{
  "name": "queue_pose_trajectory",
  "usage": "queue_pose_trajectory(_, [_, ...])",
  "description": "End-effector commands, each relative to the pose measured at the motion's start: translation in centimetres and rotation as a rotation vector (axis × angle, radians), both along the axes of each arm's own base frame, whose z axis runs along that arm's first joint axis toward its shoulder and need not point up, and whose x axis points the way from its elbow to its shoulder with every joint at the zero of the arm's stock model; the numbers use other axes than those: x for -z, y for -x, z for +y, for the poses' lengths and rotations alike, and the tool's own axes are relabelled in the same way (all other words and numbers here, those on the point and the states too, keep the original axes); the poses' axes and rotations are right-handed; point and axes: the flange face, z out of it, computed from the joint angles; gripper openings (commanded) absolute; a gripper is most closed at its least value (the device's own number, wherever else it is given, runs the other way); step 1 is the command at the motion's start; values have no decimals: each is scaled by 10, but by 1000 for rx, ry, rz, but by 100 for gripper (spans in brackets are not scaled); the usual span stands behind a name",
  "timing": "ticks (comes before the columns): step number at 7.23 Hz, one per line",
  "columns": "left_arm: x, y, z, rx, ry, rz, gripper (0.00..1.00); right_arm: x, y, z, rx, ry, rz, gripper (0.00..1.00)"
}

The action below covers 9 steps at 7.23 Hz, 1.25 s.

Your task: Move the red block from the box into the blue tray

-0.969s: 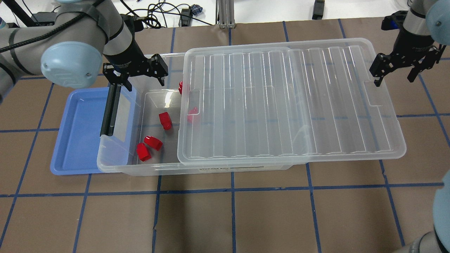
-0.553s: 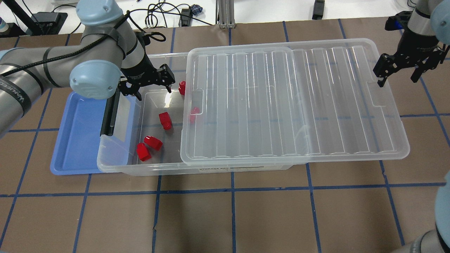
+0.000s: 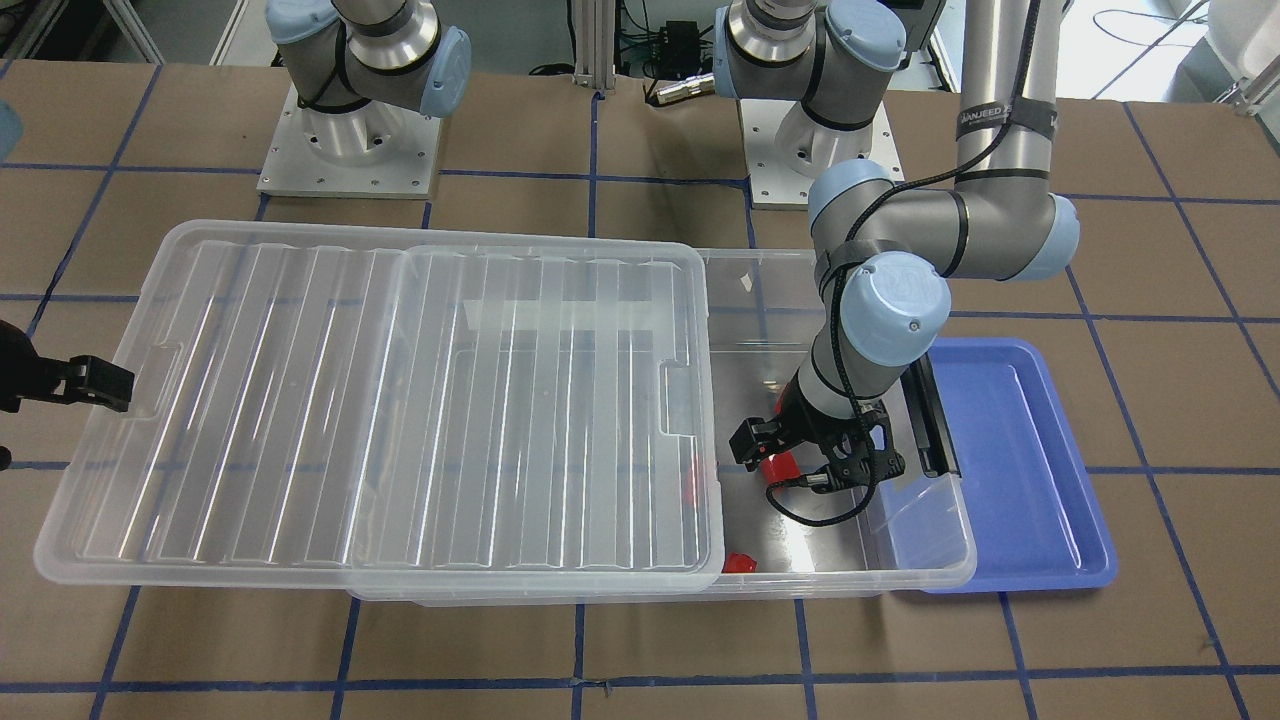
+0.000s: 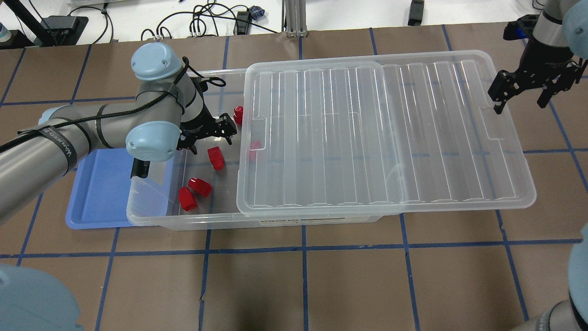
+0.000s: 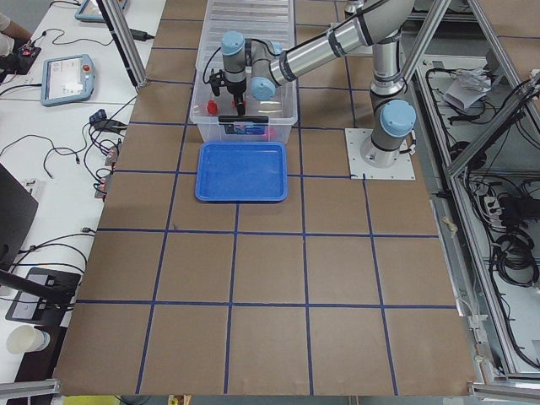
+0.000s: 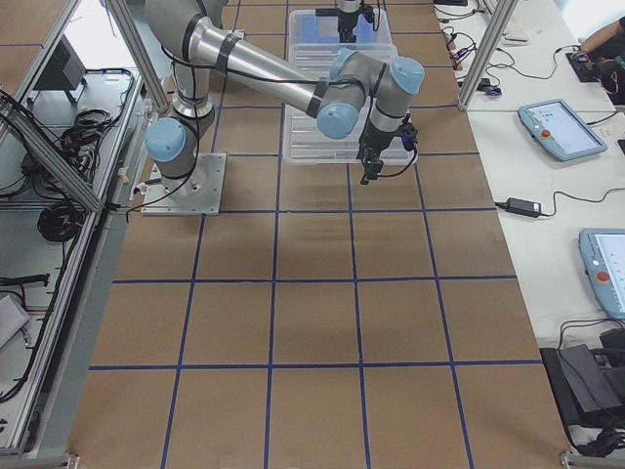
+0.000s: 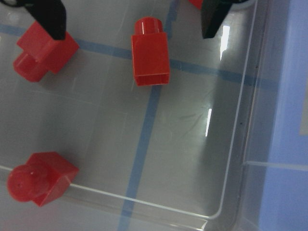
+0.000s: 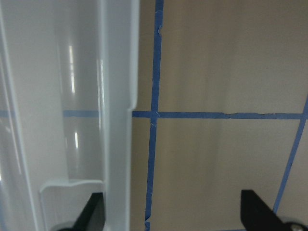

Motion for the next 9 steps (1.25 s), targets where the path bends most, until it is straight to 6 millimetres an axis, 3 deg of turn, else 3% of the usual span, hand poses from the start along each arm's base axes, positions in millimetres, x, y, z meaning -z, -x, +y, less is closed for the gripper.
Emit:
queue_pose_trajectory(1, [34,-1,8,-9,13,-2,100,-1,1,1,-1,-2,9,100])
queue_pose_trajectory(2, [45,2,9,-22,26,0,92,-2,1,0,-1,1,10,100])
queue_pose_trajectory(4, [45,3,11,-38,26,2,29,-3,1,0,-1,1,10,100])
queue_pose_trajectory(5, [37,-1,7,-41,43,-7,9,-5,1,0,0,6,12,100])
queue_pose_trajectory(6, [30,-1,6,-41,57,-8,1,-7,1,1,0,8,11,100])
queue_pose_trajectory(7, [21,2,8,-35,68,-14,0,-11,-1,1,4,15,12,100])
queue_pose_trajectory(9, [-23,3,8,-29,68,-23,0,-36,-3,-1,5,62,18,100])
